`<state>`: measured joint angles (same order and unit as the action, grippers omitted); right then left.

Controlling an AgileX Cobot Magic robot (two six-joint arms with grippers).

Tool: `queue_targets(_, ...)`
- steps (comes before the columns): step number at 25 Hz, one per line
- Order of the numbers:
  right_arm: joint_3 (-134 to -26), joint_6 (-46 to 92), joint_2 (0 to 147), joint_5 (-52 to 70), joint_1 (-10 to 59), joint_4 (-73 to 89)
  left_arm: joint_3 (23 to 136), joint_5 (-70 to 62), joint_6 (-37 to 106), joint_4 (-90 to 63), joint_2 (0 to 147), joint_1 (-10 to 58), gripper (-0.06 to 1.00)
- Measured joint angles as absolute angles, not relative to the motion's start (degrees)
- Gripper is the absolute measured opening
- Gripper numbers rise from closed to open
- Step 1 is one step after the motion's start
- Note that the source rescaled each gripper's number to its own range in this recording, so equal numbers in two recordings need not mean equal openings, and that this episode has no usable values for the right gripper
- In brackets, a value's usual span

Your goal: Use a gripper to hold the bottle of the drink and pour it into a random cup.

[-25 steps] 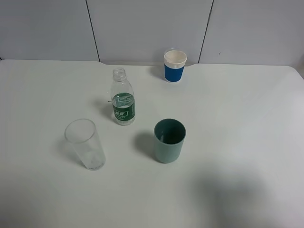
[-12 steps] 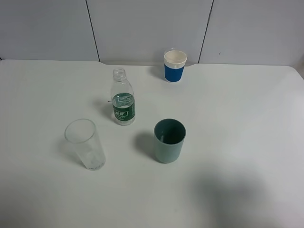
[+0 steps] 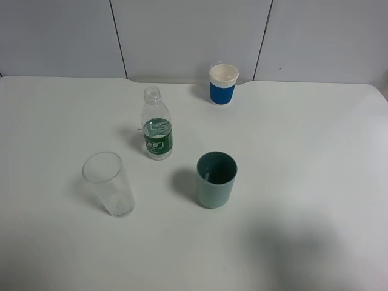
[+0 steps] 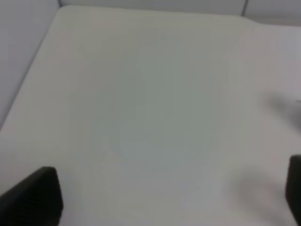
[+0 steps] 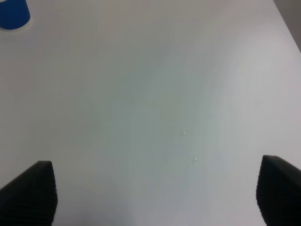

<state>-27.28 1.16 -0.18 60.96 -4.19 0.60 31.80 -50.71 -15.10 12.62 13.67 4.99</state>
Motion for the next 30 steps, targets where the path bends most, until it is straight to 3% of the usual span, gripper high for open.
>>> queue_targets(6,-27.3,1.2,-0.2,61.0,-4.2,0.6,31.8,-51.5,-7.4,5.9,13.6,-0.4,0.92)
queue_targets(30,-27.3,1.2,-0.2,61.0,-4.2,0.6,31.8,-62.7,-5.9,4.7,-0.2,-0.5,0.92)
